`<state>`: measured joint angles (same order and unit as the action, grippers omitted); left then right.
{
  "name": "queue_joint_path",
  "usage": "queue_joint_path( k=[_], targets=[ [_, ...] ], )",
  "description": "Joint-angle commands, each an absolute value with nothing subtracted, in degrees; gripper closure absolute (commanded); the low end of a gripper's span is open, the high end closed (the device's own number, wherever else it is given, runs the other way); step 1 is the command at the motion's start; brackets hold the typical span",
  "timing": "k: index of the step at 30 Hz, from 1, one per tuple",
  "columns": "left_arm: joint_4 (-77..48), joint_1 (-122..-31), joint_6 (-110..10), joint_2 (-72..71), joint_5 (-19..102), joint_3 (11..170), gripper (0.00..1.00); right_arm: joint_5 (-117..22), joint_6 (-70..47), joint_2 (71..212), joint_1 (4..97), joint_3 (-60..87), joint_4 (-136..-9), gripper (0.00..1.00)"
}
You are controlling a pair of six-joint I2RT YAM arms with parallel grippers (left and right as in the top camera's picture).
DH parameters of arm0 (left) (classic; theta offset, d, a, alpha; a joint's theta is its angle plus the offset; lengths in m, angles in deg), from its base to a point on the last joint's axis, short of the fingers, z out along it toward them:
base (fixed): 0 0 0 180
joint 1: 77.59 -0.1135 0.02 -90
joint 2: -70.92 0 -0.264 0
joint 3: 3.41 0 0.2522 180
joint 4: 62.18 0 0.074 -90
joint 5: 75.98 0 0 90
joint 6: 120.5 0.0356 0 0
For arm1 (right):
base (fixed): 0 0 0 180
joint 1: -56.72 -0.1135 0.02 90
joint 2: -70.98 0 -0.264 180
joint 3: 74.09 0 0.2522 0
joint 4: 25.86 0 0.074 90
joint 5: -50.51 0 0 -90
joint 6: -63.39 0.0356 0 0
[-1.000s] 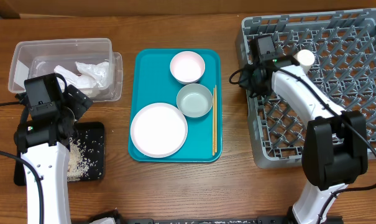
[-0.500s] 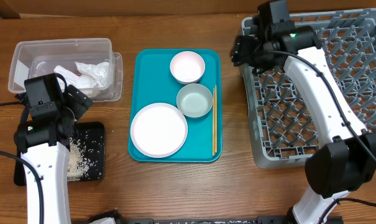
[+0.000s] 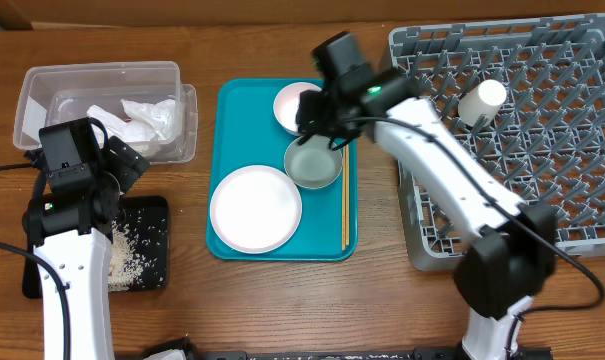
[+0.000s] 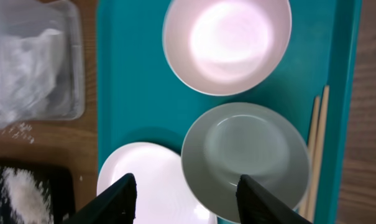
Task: Sort waste into correct bins and load items into the dishwasher
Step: 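Lower the right gripper onto the grey bowl's rim and grip it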
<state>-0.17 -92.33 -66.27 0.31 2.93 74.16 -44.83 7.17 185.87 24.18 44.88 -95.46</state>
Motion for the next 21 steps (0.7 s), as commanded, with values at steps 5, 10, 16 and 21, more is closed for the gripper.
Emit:
queue_joint_path(
  k=[5, 10, 16, 21],
  targets=[
    [-0.24, -92.53, -65.18, 0.86, 3.14, 75.01, 0.00, -38.86, 18.62, 193.63, 19.66, 45.71, -91.20, 0.51],
    [-0.24, -92.53, -65.20, 0.86, 3.14, 75.01, 0.00, -37.31, 18.88, 195.18, 17.58, 45.71, -89.01, 0.52],
    [-0.24, -92.53, -65.20, 0.86, 3.14, 75.01, 0.00, -31.59, 20.35, 195.46, 16.82, 45.58, -89.93, 0.51],
    [-0.24, -92.53, -65.18, 0.86, 3.14, 75.01, 0.00, -31.59, 20.39, 196.25, 16.82, 45.39, -89.56, 0.51]
  ],
)
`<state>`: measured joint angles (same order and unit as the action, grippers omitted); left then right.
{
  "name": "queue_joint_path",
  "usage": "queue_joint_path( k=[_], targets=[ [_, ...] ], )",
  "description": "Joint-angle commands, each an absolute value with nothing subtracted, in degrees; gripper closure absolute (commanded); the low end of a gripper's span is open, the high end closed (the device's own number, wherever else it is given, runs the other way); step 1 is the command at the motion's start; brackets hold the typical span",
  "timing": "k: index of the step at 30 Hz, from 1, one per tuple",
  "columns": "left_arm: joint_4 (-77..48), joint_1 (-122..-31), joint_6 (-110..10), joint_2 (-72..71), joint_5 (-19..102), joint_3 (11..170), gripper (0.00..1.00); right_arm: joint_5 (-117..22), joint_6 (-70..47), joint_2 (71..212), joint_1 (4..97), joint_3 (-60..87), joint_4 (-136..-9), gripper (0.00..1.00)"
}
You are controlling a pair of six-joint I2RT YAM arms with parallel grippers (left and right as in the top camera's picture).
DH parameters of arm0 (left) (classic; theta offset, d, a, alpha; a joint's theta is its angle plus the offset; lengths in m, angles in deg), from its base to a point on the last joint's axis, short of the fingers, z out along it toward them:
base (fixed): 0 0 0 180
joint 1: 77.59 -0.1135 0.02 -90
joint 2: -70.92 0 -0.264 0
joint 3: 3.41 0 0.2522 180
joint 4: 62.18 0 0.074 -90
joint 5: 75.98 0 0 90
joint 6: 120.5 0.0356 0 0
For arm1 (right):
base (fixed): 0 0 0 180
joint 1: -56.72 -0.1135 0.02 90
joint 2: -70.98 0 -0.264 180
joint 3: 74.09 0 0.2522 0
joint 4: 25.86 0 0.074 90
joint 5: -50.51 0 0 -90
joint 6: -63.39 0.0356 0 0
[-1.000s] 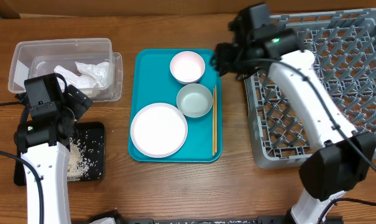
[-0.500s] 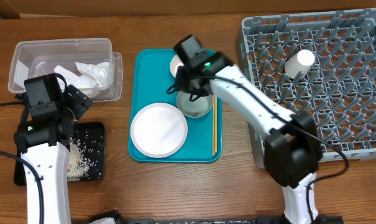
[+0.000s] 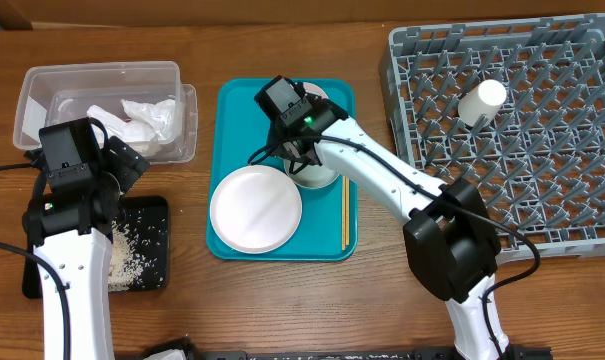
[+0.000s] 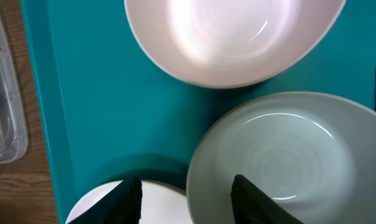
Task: Sort waste into correct bins and load items into the dishwasher
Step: 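Lower the right gripper onto the grey bowl's rim and grip it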
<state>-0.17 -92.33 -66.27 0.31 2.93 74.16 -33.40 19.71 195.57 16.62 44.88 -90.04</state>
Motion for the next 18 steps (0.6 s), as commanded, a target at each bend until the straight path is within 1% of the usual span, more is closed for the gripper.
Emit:
queue_joint_path(
  k=[1, 11, 15, 18],
  targets=[
    [-0.24, -92.53, -65.18, 0.86, 3.14, 75.01, 0.00, -31.59, 20.59, 196.84, 16.82, 45.39, -89.38, 0.51],
    [-0.24, -92.53, -65.18, 0.86, 3.14, 75.01, 0.00, -31.78, 20.57, 200.93, 16.16, 45.39, -89.21, 0.52],
    [-0.24, -92.53, -65.18, 0.86, 3.14, 75.01, 0.00, -31.78, 20.55, 200.99, 16.16, 45.39, -89.60, 0.64],
    [-0.24, -92.53, -65.18, 0.86, 3.14, 75.01, 0.00, -32.02, 20.55, 200.99, 16.16, 45.39, -89.67, 0.70]
  ],
)
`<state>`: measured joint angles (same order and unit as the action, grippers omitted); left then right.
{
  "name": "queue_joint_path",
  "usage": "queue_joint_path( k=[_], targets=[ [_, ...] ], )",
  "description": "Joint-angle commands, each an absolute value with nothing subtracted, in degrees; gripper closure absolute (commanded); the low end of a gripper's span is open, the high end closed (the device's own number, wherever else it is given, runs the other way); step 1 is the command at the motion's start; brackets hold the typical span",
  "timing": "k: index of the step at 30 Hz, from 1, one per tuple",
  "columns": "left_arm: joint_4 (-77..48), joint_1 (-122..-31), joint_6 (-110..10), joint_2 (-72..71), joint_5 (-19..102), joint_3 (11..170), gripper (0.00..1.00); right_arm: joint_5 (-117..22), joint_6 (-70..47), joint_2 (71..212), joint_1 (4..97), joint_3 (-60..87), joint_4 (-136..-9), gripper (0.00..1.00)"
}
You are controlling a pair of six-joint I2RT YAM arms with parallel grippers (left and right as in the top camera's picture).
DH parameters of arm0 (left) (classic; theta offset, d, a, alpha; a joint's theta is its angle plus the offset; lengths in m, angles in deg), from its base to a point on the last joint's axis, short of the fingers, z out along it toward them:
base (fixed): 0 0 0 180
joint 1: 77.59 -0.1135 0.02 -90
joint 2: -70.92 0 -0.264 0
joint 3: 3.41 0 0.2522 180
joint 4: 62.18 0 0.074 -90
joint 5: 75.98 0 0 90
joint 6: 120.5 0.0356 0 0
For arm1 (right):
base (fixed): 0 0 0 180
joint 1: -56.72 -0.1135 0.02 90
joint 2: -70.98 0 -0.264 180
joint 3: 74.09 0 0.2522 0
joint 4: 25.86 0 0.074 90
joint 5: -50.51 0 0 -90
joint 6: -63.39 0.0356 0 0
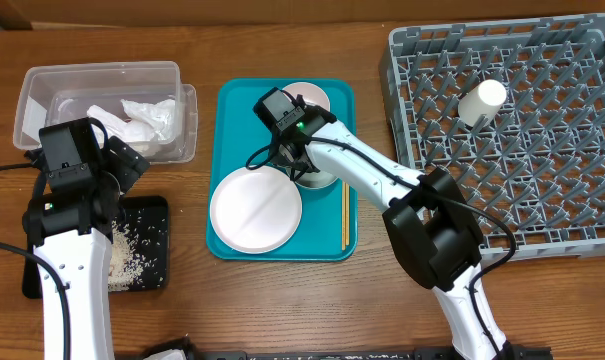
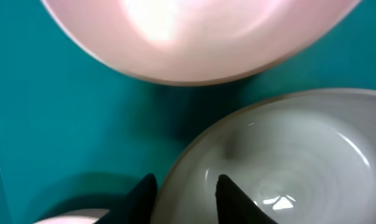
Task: Sort waste into correct bins and load items into the dishwasher
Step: 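Lower the right gripper onto the grey bowl's rim and grip it, then lift the grey bowl and carry it right over the dish rack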
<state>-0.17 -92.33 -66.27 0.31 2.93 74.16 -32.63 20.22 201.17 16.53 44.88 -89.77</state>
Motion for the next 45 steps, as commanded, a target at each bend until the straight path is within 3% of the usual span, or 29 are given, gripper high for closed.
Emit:
queue_joint_path(
  k=[1, 10, 19, 25, 32, 45],
  targets=[
    [-0.21, -92.53, -65.18, 0.86, 3.14, 75.01, 0.00, -32.24, 20.57, 200.97, 16.16, 45.41, -89.80, 0.73],
    [-0.24, -92.53, -65.18, 0.86, 3.14, 75.01, 0.00, -37.97, 20.57, 199.62, 16.66, 47.90, -94.21, 0.96],
    [-0.24, -92.53, -65.18, 0.86, 3.14, 75.01, 0.00, -37.53, 17.11, 197.04, 17.34, 57.76, -104.88, 0.96],
    [-0.21, -92.53, -65.18, 0.86, 3.14, 75.01, 0.00, -30.30, 15.34, 194.55, 21.65, 67.75, -119.19, 0.96],
    [-0.21, -92.53, -65.18, 0.86, 3.14, 75.01, 0.00, -35.04, 9.57, 190.55, 33.91, 76.82, -132.59, 0.96],
    [-0.24, -92.53, -65.18, 0.86, 3.14, 75.01, 0.00, -68.94, -14.75, 188.75, 59.74, 76.23, -132.92, 0.96]
  ],
)
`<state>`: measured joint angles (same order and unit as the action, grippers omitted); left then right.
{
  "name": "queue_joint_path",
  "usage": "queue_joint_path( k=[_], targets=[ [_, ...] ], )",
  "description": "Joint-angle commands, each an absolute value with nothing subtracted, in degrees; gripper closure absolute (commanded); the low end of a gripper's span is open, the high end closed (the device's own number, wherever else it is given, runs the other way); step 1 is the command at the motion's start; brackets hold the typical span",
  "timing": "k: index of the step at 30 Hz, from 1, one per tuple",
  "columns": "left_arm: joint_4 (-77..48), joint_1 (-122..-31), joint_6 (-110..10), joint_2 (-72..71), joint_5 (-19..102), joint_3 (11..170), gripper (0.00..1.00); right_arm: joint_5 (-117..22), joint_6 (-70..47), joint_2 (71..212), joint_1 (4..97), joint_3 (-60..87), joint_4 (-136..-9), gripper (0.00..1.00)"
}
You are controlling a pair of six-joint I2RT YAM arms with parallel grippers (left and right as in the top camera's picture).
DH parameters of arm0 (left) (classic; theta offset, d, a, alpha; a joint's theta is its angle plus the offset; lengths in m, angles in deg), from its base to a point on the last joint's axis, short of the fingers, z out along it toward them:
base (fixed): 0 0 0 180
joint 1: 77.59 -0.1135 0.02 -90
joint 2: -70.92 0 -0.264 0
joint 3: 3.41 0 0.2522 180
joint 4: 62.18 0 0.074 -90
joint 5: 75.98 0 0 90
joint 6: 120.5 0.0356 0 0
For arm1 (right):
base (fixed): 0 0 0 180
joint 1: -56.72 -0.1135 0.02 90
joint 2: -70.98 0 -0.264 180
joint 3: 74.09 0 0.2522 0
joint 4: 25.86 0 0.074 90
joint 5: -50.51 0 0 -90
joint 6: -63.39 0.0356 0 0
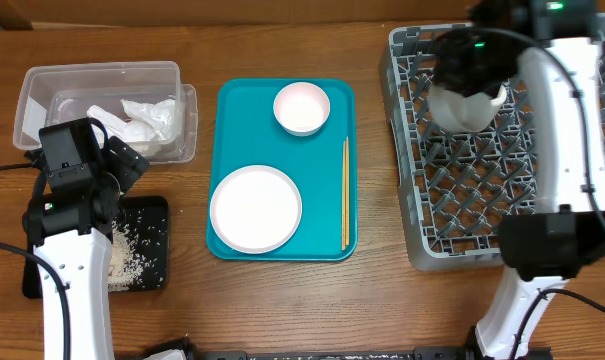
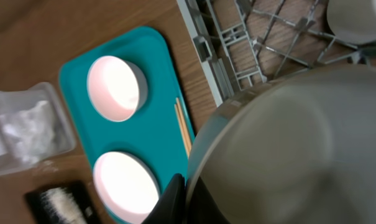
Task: Sort waste into correct bins and load items into the dishwasher
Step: 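Lift the grey bowl and carry it right over the dish rack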
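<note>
My right gripper [image 1: 457, 88] is shut on the rim of a grey-green bowl [image 1: 464, 108], held tilted above the left part of the grey dish rack [image 1: 542, 190]. In the right wrist view the bowl [image 2: 287, 143] fills the lower right, one black finger [image 2: 175, 199] pressed on its edge. On the teal tray [image 1: 242, 110] remain a pinkish-white bowl [image 1: 302, 107], a white plate [image 1: 255, 208] and a pair of chopsticks [image 1: 344, 195]. My left gripper [image 1: 122, 165] hangs over the black tray of rice [image 1: 132, 245].
A clear container [image 1: 102, 105] with crumpled white paper stands at the far left. A white cup [image 2: 355, 18] lies in the rack beyond the bowl. The rack's tines stand upright across its floor.
My right gripper was low on the teal tray with its fingers astride the grey-green bowl's rim. Now it holds that bowl up over the dish rack. The left arm has not moved.
My right gripper was open above the two bowls on the tray. It then stood lower, and lower again with its fingers either side of the grey-green bowl's rim. Now the bowl is off the tray, gripped above the rack.
</note>
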<state>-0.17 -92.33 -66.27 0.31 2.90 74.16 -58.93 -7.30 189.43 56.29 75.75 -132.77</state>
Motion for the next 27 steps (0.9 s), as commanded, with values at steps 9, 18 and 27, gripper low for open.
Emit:
queue_joint_path(
  k=[9, 18, 27],
  targets=[
    [-0.24, -92.53, -65.18, 0.86, 3.14, 75.01, 0.00, -91.10, -28.81, 188.75, 71.85, 67.02, -131.15, 0.96],
    [-0.21, -92.53, -65.18, 0.86, 3.14, 75.01, 0.00, -108.37, -30.25, 188.75, 76.07, 44.77, -120.48, 0.96],
    [-0.24, -92.53, -65.18, 0.86, 3.14, 75.01, 0.00, -109.46, -30.32, 188.75, 80.68, 39.05, -120.31, 0.96]
  ],
)
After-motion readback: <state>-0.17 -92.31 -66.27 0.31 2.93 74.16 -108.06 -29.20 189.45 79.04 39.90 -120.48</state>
